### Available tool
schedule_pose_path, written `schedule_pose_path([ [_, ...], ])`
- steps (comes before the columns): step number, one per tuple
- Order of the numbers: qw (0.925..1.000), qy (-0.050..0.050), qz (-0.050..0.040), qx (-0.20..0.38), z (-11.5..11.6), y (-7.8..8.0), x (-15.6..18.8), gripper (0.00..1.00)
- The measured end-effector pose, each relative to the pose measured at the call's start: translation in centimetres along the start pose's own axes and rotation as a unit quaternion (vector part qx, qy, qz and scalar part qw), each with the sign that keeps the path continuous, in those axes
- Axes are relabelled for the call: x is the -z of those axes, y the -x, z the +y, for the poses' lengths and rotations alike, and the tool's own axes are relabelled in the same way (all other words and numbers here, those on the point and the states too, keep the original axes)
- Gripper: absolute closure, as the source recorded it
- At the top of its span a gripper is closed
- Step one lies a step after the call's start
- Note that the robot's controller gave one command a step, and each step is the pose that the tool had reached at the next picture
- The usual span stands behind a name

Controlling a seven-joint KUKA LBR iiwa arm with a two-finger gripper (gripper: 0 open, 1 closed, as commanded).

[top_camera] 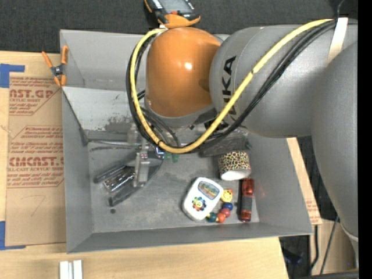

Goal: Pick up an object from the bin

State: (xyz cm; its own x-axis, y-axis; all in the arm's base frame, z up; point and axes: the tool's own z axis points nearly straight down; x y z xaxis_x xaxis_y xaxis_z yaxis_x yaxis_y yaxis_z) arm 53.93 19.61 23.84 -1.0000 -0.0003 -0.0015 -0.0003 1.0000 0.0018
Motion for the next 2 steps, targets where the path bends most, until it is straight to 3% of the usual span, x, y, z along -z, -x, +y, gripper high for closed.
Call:
schedule_pose_path([
  [1, 1.0000, 0.000, 0.0000, 0.000, 0.0, 0.0, 0.0, 0.00],
  [2, 0.9984, -0.001, 0.0028, 0.056, -0.3, -2.7, -7.2, 0.00],
])
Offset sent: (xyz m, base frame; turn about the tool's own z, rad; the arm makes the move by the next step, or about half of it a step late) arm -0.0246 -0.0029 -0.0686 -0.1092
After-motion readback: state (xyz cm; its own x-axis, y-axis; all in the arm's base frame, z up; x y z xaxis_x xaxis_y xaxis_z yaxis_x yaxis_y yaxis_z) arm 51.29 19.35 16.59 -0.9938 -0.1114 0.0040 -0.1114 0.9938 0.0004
